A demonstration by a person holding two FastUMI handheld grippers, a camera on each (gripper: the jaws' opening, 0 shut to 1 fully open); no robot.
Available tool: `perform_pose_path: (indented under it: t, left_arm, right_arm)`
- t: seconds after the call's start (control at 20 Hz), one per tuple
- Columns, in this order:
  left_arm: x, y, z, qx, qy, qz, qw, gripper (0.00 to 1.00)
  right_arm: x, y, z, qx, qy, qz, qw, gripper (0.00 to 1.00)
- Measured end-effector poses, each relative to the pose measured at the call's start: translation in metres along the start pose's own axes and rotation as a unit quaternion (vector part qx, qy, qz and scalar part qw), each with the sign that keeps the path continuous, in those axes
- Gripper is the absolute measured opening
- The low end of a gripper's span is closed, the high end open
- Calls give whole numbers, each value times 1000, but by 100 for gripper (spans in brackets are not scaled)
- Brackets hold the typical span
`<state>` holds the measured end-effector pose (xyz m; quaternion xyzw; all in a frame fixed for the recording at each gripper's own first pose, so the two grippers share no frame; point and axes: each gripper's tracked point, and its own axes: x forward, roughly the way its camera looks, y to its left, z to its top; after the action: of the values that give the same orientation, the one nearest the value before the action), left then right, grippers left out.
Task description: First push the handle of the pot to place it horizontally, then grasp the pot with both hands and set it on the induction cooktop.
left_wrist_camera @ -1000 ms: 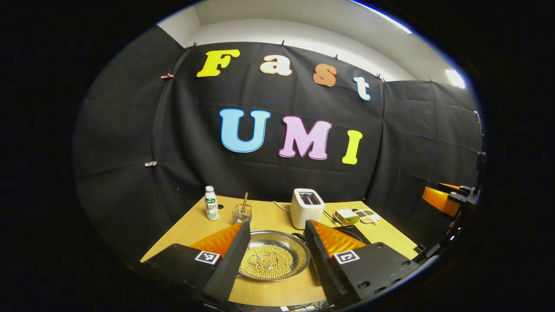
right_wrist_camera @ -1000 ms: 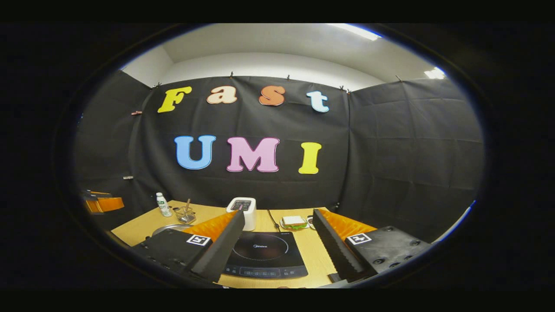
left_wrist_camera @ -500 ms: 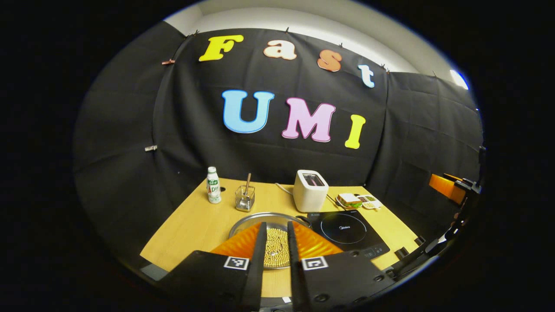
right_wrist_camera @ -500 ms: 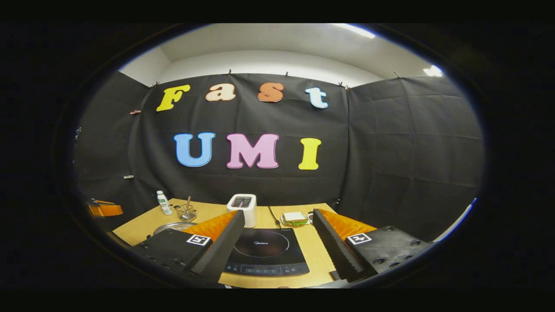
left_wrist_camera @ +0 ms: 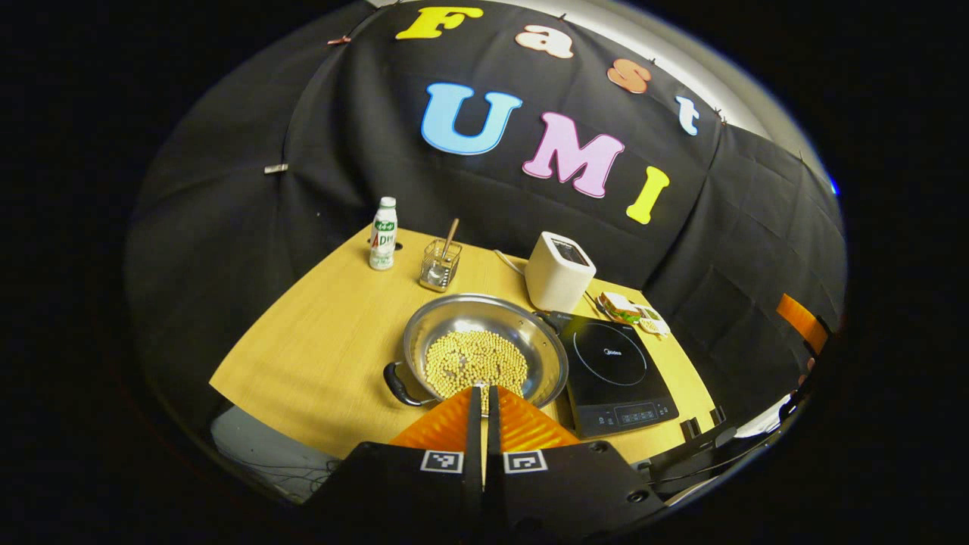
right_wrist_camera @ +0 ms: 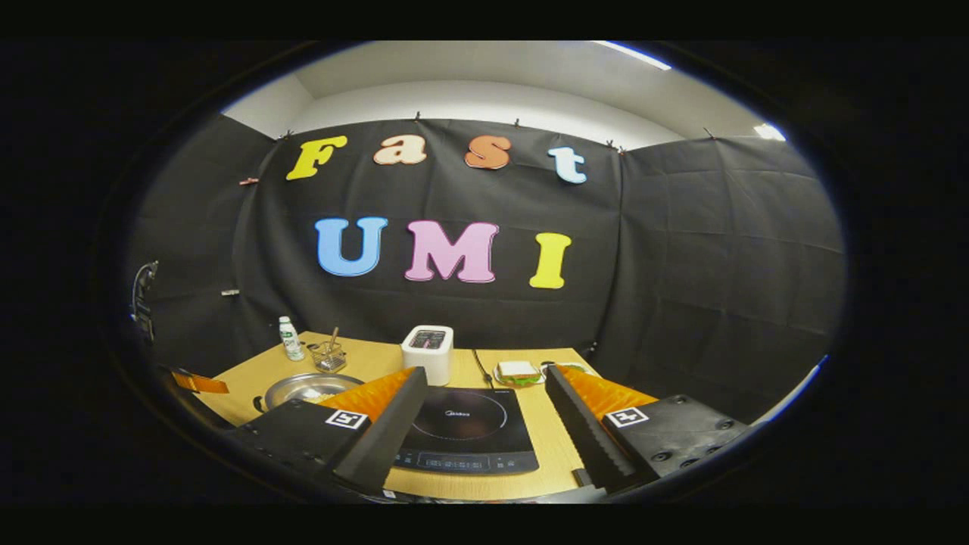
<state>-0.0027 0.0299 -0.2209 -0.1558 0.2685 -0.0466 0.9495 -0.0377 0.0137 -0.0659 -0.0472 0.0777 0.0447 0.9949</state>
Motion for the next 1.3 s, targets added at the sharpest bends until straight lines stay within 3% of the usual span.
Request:
perform_pose_path:
  t: [0.2, 0.6, 0.85, 1.3]
  left_arm:
    - [22, 23, -23, 10, 38, 7, 999, 5]
    - [63, 26, -54, 24, 107, -46, 993, 5]
    - [87, 46, -79, 69, 157, -43, 984, 5]
    - [117, 57, -88, 49, 206, -56, 976, 5]
  right_arm:
    - [3, 9, -3, 13, 7, 8, 1000, 98]
    - [15, 29, -9, 32, 21, 30, 999, 98]
    - [22, 35, -19, 22, 39, 24, 999, 98]
    - [28, 31, -28, 20, 51, -6, 998, 98]
